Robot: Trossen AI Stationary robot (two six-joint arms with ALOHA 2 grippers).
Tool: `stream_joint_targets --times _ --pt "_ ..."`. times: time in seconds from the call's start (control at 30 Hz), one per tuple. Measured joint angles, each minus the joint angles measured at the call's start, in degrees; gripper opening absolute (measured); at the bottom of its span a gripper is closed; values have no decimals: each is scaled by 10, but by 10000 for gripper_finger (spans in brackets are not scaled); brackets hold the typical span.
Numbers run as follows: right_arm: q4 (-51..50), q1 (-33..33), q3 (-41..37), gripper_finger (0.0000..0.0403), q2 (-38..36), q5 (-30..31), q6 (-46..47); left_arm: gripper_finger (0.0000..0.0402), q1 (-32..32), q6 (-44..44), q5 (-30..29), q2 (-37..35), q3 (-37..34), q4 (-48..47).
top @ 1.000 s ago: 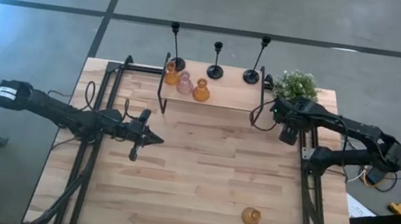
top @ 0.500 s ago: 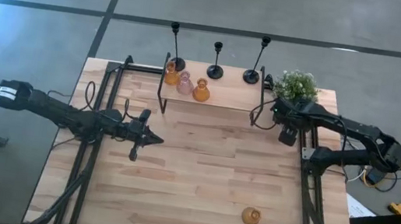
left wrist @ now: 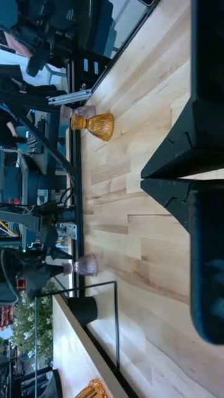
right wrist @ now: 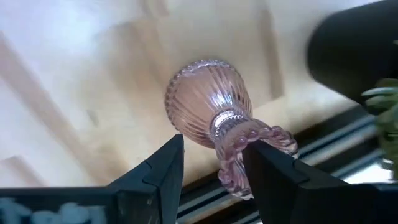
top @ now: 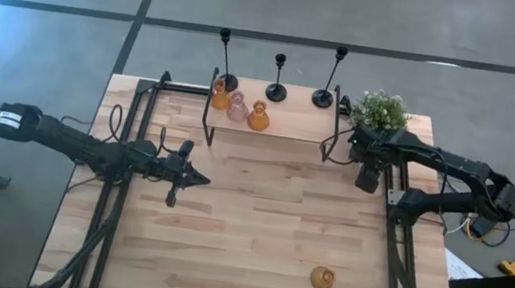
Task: Pick & Place candle stick holders
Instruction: Put the top pink glass candle holder on the shelf
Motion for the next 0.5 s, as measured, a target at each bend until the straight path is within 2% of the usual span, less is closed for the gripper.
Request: stream_joint_targets --times 0.23,0.5 --pt "-24 6 13 139 0 -72 -1 12 0 0 0 0 0 0" --pt "-41 40 24 127 1 -107 -9 12 0 0 0 0 0 0"
